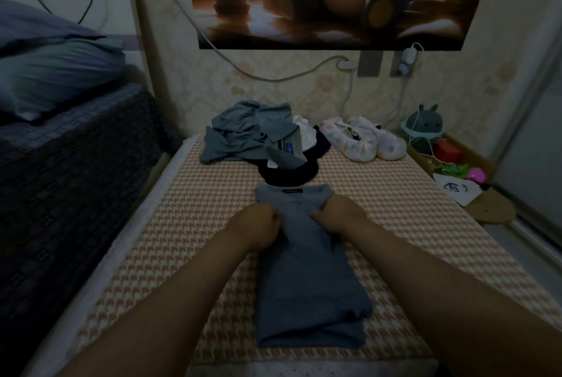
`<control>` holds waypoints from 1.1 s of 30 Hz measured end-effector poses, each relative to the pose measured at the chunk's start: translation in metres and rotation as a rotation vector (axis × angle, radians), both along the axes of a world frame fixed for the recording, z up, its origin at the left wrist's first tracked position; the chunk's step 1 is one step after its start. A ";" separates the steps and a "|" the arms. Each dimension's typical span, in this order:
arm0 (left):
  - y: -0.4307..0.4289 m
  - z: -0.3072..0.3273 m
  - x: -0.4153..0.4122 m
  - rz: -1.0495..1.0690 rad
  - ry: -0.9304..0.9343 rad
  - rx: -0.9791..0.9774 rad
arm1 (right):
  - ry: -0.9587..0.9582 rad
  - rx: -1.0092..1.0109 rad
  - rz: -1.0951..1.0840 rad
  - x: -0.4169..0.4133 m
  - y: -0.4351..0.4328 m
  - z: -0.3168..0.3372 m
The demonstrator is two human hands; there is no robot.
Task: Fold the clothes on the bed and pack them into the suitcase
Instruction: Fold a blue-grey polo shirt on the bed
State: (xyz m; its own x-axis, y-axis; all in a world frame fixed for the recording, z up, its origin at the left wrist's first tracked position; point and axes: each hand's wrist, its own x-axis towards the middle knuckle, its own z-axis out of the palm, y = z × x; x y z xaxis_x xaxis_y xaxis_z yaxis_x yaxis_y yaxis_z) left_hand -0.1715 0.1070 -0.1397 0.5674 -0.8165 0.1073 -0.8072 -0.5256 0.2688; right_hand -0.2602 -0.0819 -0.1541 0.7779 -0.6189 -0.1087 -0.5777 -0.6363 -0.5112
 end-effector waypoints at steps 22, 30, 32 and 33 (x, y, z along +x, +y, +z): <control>-0.035 -0.059 0.062 0.073 0.054 0.133 | -0.280 -0.418 0.373 0.010 -0.030 -0.035; -0.030 -0.051 0.043 0.020 -0.085 -0.018 | -0.342 -0.272 0.341 -0.013 -0.007 -0.022; -0.021 -0.040 0.024 -0.115 -0.153 -0.150 | -0.295 -0.283 0.231 -0.024 0.002 -0.015; -0.016 -0.034 0.012 -0.166 -0.150 -0.194 | -0.218 -0.286 0.193 -0.030 0.007 -0.009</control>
